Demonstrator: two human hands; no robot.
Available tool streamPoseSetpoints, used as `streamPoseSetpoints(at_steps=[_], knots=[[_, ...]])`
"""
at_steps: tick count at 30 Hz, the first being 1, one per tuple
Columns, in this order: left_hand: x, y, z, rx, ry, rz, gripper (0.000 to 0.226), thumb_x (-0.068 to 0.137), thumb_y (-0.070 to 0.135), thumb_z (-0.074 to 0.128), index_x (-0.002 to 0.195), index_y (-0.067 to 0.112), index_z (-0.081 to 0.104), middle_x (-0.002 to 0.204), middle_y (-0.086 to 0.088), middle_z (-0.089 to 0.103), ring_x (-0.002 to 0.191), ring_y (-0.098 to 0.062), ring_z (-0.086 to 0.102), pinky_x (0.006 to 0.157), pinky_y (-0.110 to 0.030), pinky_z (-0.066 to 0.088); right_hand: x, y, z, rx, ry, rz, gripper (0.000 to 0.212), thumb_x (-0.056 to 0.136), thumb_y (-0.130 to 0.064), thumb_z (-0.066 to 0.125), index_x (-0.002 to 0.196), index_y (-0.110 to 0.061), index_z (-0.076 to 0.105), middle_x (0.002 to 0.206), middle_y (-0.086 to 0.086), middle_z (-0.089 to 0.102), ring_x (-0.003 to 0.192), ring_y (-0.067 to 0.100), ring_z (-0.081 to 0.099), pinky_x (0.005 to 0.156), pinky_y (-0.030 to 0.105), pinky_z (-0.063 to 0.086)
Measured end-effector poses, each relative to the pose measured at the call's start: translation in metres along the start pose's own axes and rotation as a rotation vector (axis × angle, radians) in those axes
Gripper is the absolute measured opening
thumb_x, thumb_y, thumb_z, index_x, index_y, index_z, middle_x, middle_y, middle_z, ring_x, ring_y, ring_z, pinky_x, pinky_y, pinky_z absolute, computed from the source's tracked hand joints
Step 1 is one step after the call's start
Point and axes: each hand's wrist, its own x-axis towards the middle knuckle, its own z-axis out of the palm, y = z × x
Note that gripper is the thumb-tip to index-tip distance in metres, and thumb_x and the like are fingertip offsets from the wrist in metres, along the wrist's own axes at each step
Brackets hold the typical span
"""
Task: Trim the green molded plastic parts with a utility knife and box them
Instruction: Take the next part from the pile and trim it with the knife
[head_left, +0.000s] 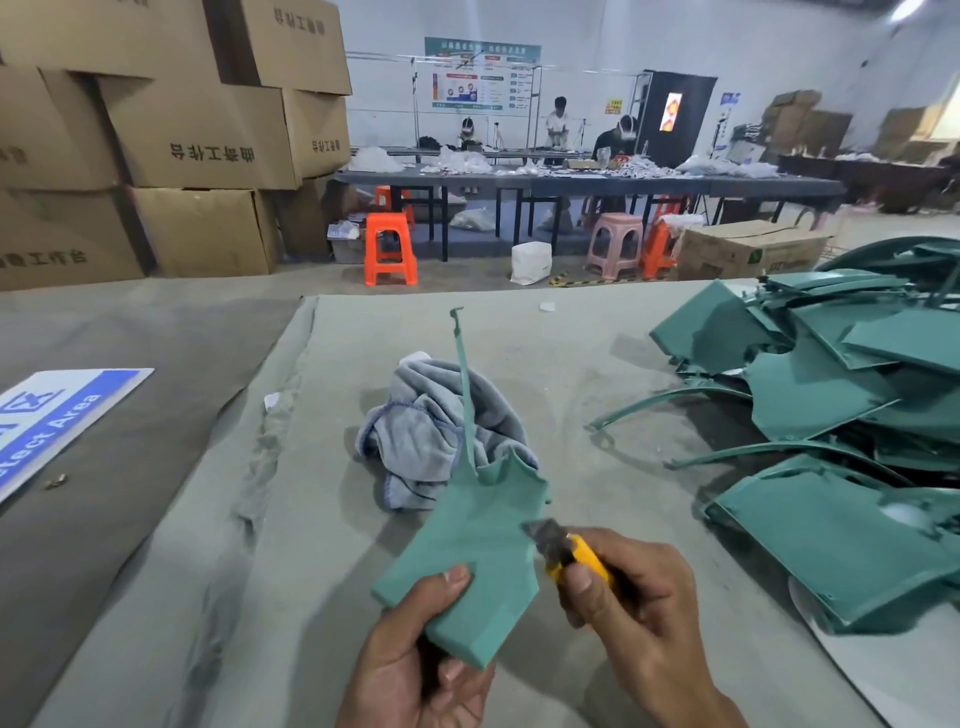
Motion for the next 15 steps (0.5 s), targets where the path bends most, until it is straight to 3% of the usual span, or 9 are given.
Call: streamPoseSetpoints(at_steps=[3, 7, 8, 10, 13, 15], knots=[[-0.004, 0.002, 0.003, 0.019, 0.005, 0.008, 0.084, 0.016, 0.000, 0.099, 0.096, -0.006, 0.077, 0.048, -0.019, 0.050, 0.018, -0.012, 0.029, 0.022, -0.012, 0.026, 0.003, 0.000, -0.006, -0.050, -0.046, -0.033, 0.031, 0.102, -0.047, 0.064, 0.093, -0.021, 0.078, 0.059, -0.002, 0.058, 0.044, 0.026, 0.051, 0.040, 0.038, 0.036], [-0.012, 0.004, 0.006, 0.081, 0.107, 0.027, 0.102, 0.008, 0.004, 0.099, 0.106, -0.003, 0.072, 0.048, -0.019, 0.050, 0.017, -0.013, 0.030, 0.022, -0.014, 0.027, 0.004, 0.012, -0.007, -0.256, 0.156, 0.038, 0.021, 0.099, -0.052, 0.059, 0.099, -0.037, 0.073, 0.058, 0.008, 0.053, 0.046, 0.030, 0.050, 0.043, 0.045, 0.042], [-0.013, 0.005, 0.007, 0.115, 0.143, 0.034, 0.103, 0.016, 0.006, 0.099, 0.113, -0.004, 0.067, 0.043, -0.017, 0.049, 0.017, -0.015, 0.033, 0.022, -0.015, 0.029, 0.004, 0.013, -0.008, -0.277, 0.193, 0.049, 0.023, 0.099, -0.056, 0.058, 0.100, -0.039, 0.073, 0.058, 0.009, 0.053, 0.047, 0.032, 0.049, 0.043, 0.045, 0.041], [-0.012, 0.007, 0.005, 0.209, 0.188, 0.071, 0.077, 0.053, 0.007, 0.083, 0.126, -0.006, 0.061, 0.040, -0.018, 0.048, 0.019, -0.019, 0.041, 0.023, -0.017, 0.034, 0.003, 0.009, -0.011, -0.234, 0.175, 0.020, 0.030, 0.099, -0.060, 0.059, 0.099, -0.035, 0.074, 0.058, 0.004, 0.052, 0.047, 0.029, 0.048, 0.042, 0.041, 0.038], [-0.004, 0.010, -0.003, 0.390, 0.284, 0.173, 0.068, 0.048, -0.012, 0.069, 0.115, -0.006, 0.065, 0.066, -0.028, 0.065, 0.033, -0.028, 0.058, 0.028, -0.024, 0.043, 0.002, 0.007, -0.012, -0.223, 0.037, -0.042, 0.029, 0.100, -0.057, 0.062, 0.096, -0.031, 0.075, 0.060, -0.003, 0.054, 0.047, 0.025, 0.049, 0.041, 0.039, 0.039], [0.000, 0.011, -0.007, 0.445, 0.300, 0.191, 0.045, 0.063, -0.013, 0.072, 0.107, -0.004, 0.069, 0.083, -0.028, 0.069, 0.038, -0.028, 0.062, 0.031, -0.026, 0.046, 0.005, 0.013, -0.012, -0.279, 0.071, -0.019, 0.024, 0.097, -0.058, 0.063, 0.098, -0.037, 0.075, 0.058, -0.001, 0.054, 0.046, 0.026, 0.050, 0.041, 0.042, 0.042]])
